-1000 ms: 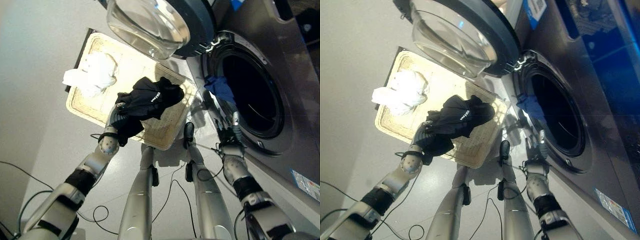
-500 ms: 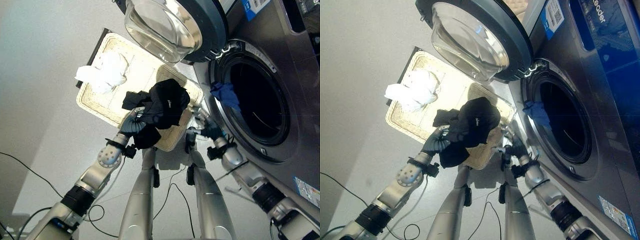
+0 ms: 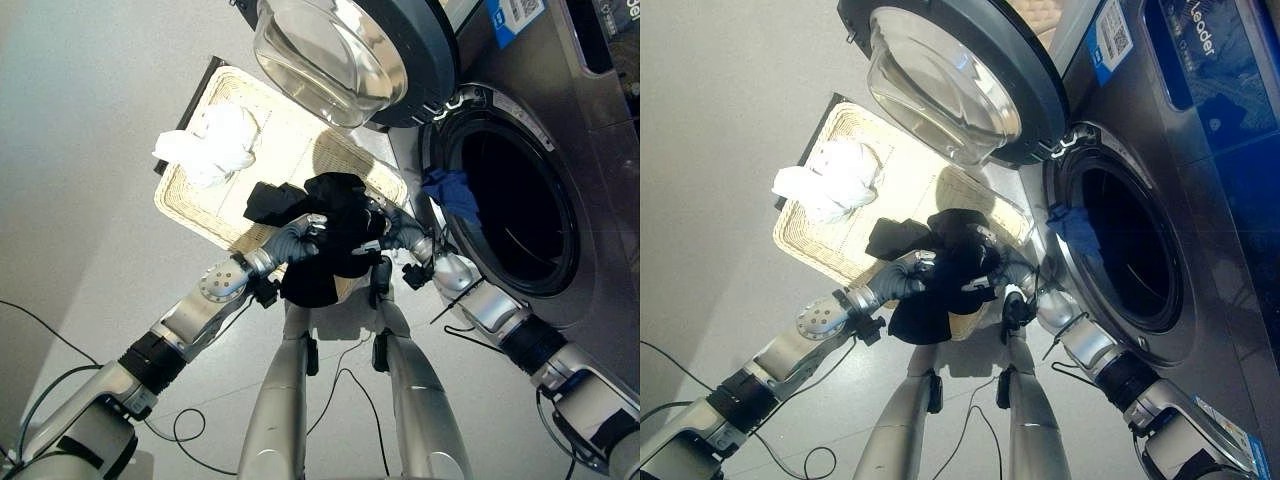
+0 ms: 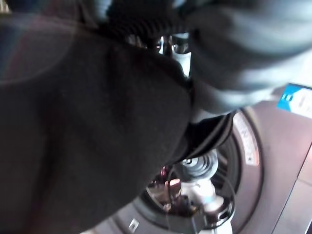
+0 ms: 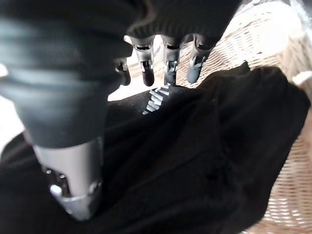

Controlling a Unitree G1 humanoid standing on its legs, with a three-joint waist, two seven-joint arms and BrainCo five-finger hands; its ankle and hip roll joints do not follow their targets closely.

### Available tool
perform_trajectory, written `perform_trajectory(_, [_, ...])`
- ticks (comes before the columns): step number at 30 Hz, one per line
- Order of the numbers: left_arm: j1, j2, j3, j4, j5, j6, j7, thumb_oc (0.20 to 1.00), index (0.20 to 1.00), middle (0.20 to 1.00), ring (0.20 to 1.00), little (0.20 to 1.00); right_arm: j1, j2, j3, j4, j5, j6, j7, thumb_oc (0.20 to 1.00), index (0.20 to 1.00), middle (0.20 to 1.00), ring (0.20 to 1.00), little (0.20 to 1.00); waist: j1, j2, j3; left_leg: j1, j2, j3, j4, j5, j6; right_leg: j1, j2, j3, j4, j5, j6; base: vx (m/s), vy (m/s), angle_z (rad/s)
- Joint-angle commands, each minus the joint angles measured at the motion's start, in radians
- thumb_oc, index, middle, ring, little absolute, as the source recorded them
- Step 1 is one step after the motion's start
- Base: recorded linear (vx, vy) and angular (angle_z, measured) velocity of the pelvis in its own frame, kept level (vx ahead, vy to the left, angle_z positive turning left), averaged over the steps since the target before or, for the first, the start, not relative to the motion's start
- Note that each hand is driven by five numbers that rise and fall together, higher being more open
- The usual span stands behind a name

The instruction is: Put the clothes into the washing machine.

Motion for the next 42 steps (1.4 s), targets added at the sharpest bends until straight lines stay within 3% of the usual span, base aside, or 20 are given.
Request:
perform_trajectory(1, [-0.023,-0.034,-0.01,-0.151,-0.1,-0.068,-0.094,0.2,0.2,0.2,0.2,0.2,-0.038,-0.031,0.05,-0.065,-0.147,-0.001,0.018,1.0,1.0,1.0,1.0,1.0,0.006,-0.014,-0.018,0.04,-0.045,0.067,0.0,-0.06,-0.039,0.014,-0.002,0.006,-0.082,0.094,0.078,0.0,0.0,0.0])
perform_trajectory(5, [-0.031,-0.03,-0.01,-0.167,-0.11,-0.088,-0.1,0.2,0.2,0.2,0.2,0.2,-0.067,-0.061,0.088,-0.074,-0.218,0.012,0.096,1.0,1.0,1.0,1.0,1.0,0.009,-0.014,-0.018,0.038,-0.046,0.064,0.001,-0.06,-0.038,0.011,-0.002,0.006,-0.078,0.092,0.078,0.0,0.0,0.0])
perform_trajectory(6, [-0.042,-0.01,-0.009,-0.189,-0.124,-0.098,-0.104,0.2,0.2,0.2,0.2,0.2,-0.1,-0.105,0.136,-0.092,-0.205,0.017,0.209,1.0,1.0,1.0,1.0,1.0,0.014,-0.017,-0.018,0.038,-0.047,0.06,0.002,-0.059,-0.037,0.012,-0.002,0.005,-0.077,0.09,0.078,0.01,-0.031,0.01])
perform_trajectory(10, [-0.062,0.016,-0.022,-0.231,-0.187,-0.099,-0.135,0.2,0.2,0.2,0.2,0.2,-0.159,-0.149,0.21,-0.11,-0.118,-0.014,0.287,1.0,1.0,1.0,1.0,1.0,0.026,-0.025,-0.018,0.036,-0.049,0.052,0.003,-0.056,-0.037,0.015,-0.004,0.0,-0.08,0.093,0.079,0.0,-0.034,0.01])
perform_trajectory(14, [-0.066,0.011,-0.029,-0.254,-0.224,-0.085,-0.149,0.2,0.2,0.2,0.2,0.2,-0.174,-0.145,0.23,-0.125,-0.053,-0.034,0.341,1.0,1.0,1.0,1.0,1.0,0.029,-0.028,-0.018,0.03,-0.05,0.05,0.004,-0.055,-0.036,0.009,-0.005,-0.003,-0.081,0.095,0.079,0.0,-0.017,0.02])
perform_trajectory(17, [-0.064,-0.001,-0.035,-0.264,-0.229,-0.062,-0.142,0.2,0.2,0.2,0.2,0.2,-0.181,-0.138,0.249,-0.162,0.0,-0.031,0.435,1.0,1.0,1.0,1.0,1.0,0.029,-0.032,-0.018,0.023,-0.05,0.049,0.003,-0.053,-0.038,0.003,-0.004,-0.002,-0.086,0.1,0.077,0.0,0.0,0.0])
perform_trajectory(18, [-0.064,-0.003,-0.038,-0.264,-0.225,-0.059,-0.137,0.2,0.2,0.2,0.2,0.2,-0.182,-0.137,0.256,-0.173,0.011,-0.025,0.454,0.774,0.774,0.774,0.774,0.774,0.029,-0.033,-0.018,0.021,-0.05,0.049,0.003,-0.052,-0.038,0.001,-0.003,-0.001,-0.086,0.1,0.077,0.0,0.0,0.0])
perform_trajectory(19, [-0.063,-0.006,-0.045,-0.26,-0.23,-0.057,-0.128,0.2,0.2,0.2,0.2,0.2,-0.184,-0.136,0.274,-0.189,0.048,-0.02,0.499,0.2,0.2,0.2,0.2,0.2,0.029,-0.035,-0.018,0.018,-0.05,0.048,0.002,-0.051,-0.038,-0.002,-0.003,-0.001,-0.089,0.102,0.076,0.0,0.0,0.0])
perform_trajectory(24, [-0.059,-0.018,-0.068,-0.244,-0.239,-0.06,-0.115,0.2,0.2,0.2,0.2,0.2,-0.17,-0.122,0.304,-0.223,0.156,-0.015,0.516,0.2,0.2,0.2,0.2,0.2,0.026,-0.038,-0.018,0.007,-0.052,0.045,0.004,-0.047,-0.038,-0.011,0.001,0.001,-0.091,0.106,0.073,0.0,0.0,0.0])
perform_trajectory(31, [-0.039,-0.045,-0.07,-0.213,-0.227,-0.07,-0.046,0.2,0.2,0.2,0.2,0.2,-0.09,-0.067,0.244,-0.205,0.332,-0.017,0.482,0.2,0.2,0.2,0.2,0.2,0.017,-0.04,-0.018,-0.008,-0.05,0.052,0.01,-0.047,-0.039,-0.026,0.002,0.0,-0.09,0.108,0.071,0.0,-0.003,0.0])
perform_trajectory(32, [-0.029,-0.053,-0.06,-0.191,-0.212,-0.08,0.059,1.0,1.0,1.0,1.0,1.0,-0.056,-0.045,0.218,-0.18,0.399,0.0,0.494,0.2,0.2,0.2,0.2,0.2,0.015,-0.041,-0.018,-0.006,-0.05,0.052,0.01,-0.048,-0.04,-0.024,0.004,0.0,-0.091,0.107,0.07,0.0,-0.017,-0.03])
perform_trajectory(33, [-0.029,-0.053,-0.057,-0.186,-0.208,-0.082,0.082,1.0,1.0,1.0,1.0,1.0,-0.053,-0.042,0.213,-0.173,0.407,0.001,0.5,0.2,0.2,0.2,0.2,0.2,0.015,-0.041,-0.018,-0.011,-0.05,0.052,0.012,-0.046,-0.04,-0.029,0.004,0.0,-0.09,0.107,0.069,0.02,-0.026,-0.04])
perform_trajectory(34, [-0.016,-0.062,-0.041,-0.167,-0.176,-0.108,0.2,1.0,1.0,1.0,1.0,1.0,-0.029,-0.029,0.197,-0.157,0.455,0.031,0.513,0.2,0.2,0.2,0.2,0.2,0.014,-0.041,-0.018,-0.009,-0.051,0.05,0.011,-0.047,-0.04,-0.027,0.007,0.0,-0.091,0.106,0.068,0.01,-0.017,-0.03])
perform_trajectory(35, [-0.004,-0.073,-0.025,-0.155,-0.155,-0.128,0.241,1.0,1.0,1.0,1.0,1.0,-0.012,-0.02,0.183,-0.146,0.471,0.044,0.526,0.2,0.2,0.2,0.2,0.2,0.015,-0.041,-0.018,-0.01,-0.051,0.049,0.012,-0.047,-0.041,-0.027,0.007,0.0,-0.091,0.106,0.068,0.02,-0.034,-0.02])
perform_trajectory(36, [0.022,-0.092,0.012,-0.131,-0.114,-0.188,0.316,1.0,1.0,1.0,1.0,1.0,0.023,0.0,0.153,-0.125,0.507,0.053,0.537,0.2,0.2,0.2,0.2,0.2,0.015,-0.043,-0.018,-0.011,-0.052,0.046,0.013,-0.047,-0.041,-0.028,0.008,-0.001,-0.092,0.105,0.067,0.01,-0.039,-0.01])
perform_trajectory(39, [0.041,-0.106,0.036,-0.117,-0.098,-0.201,0.342,1.0,1.0,1.0,1.0,1.0,0.048,0.015,0.131,-0.111,0.53,0.056,0.534,0.2,0.2,0.2,0.2,0.2,0.016,-0.044,-0.018,-0.011,-0.054,0.043,0.013,-0.047,-0.04,-0.027,0.008,-0.003,-0.095,0.105,0.066,0.0,-0.033,0.0])
perform_trajectory(40, [0.099,-0.146,0.12,-0.072,-0.006,-0.279,0.556,1.0,1.0,1.0,1.0,1.0,0.115,0.059,0.05,-0.055,0.63,0.085,0.544,0.2,0.2,0.2,0.2,0.2,0.018,-0.045,-0.018,-0.011,-0.055,0.038,0.016,-0.049,-0.042,-0.026,0.008,-0.01,-0.091,0.1,0.063,0.01,-0.06,0.0])
perform_trajectory(42, [0.115,-0.161,0.156,-0.047,0.065,-0.287,0.68,1.0,1.0,1.0,1.0,1.0,0.136,0.076,0.02,-0.033,0.673,0.103,0.544,0.2,0.2,0.2,0.2,0.2,0.019,-0.046,-0.018,-0.008,-0.055,0.037,0.017,-0.051,-0.043,-0.024,0.008,-0.012,-0.088,0.097,0.062,0.01,-0.037,0.0])
